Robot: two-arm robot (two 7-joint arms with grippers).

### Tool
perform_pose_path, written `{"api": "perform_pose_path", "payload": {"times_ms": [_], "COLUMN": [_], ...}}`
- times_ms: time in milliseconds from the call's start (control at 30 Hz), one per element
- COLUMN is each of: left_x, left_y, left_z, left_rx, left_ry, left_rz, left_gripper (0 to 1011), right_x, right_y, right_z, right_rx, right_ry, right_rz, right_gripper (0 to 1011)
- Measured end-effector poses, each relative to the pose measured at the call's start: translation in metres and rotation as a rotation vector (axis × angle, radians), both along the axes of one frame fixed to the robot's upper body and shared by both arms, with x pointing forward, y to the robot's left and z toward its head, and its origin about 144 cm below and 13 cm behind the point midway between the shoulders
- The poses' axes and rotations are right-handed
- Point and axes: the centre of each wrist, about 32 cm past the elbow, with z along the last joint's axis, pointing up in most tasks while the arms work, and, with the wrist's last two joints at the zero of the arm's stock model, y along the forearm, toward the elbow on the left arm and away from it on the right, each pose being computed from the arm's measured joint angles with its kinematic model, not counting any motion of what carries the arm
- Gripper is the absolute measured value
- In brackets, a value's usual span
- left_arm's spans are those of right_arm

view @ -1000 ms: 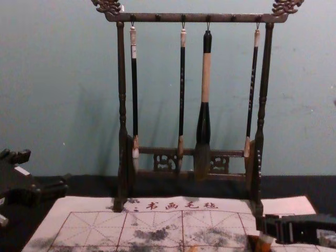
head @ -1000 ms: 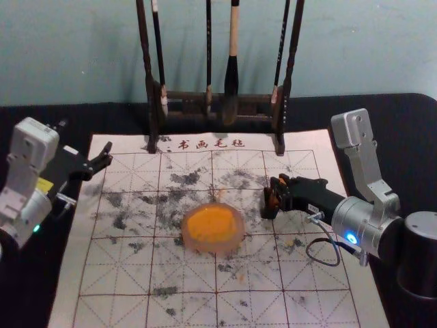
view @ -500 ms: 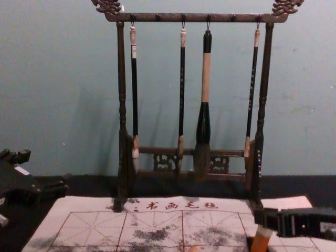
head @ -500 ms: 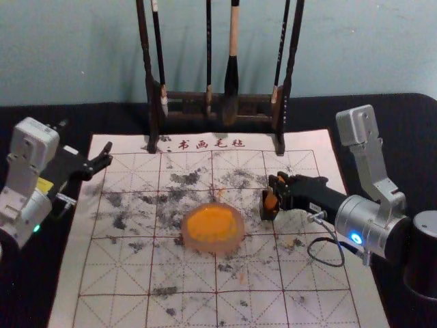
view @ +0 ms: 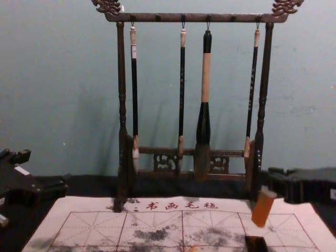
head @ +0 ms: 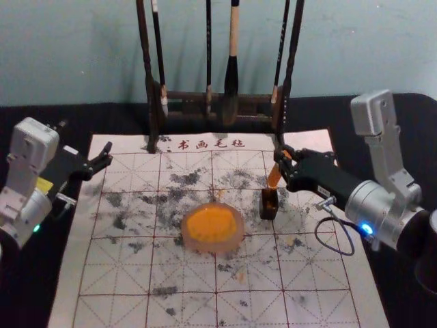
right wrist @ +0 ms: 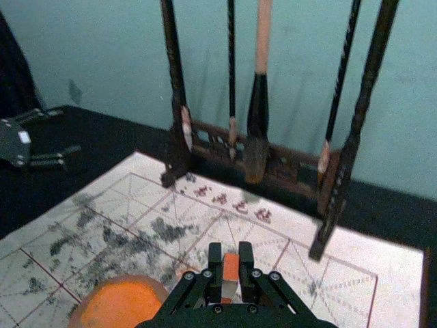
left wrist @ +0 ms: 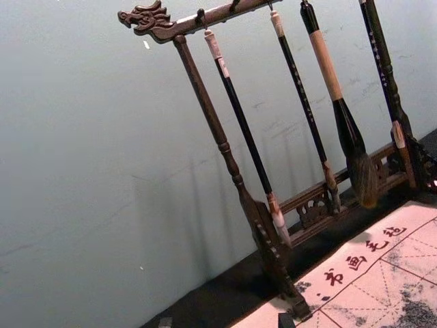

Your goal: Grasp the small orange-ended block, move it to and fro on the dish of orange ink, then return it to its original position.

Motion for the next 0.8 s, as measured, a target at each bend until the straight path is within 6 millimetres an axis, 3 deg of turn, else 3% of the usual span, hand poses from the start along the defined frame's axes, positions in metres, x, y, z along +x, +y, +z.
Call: {"api": "perform_pose_path", "payload": {"times_ms": [400,800], "left_x": [0.000,0.000], "left_y": [0.000,0.000], "left_z": [0.000,0.000], "left_rx": [0.000,0.000], "left_ry": [0.000,0.000], "left_rz": [0.000,0.000], "left_gripper": [1001,1001], "right_x": [0.009,0.037], "right_y": [0.003,0.009], "right_z": [0.009,0.008], "right_rx": [-0.039,-0.128], "right_ry": [-0.094,-0.075], "right_rz": [0.145,0.335], "right_gripper": [145,145]}}
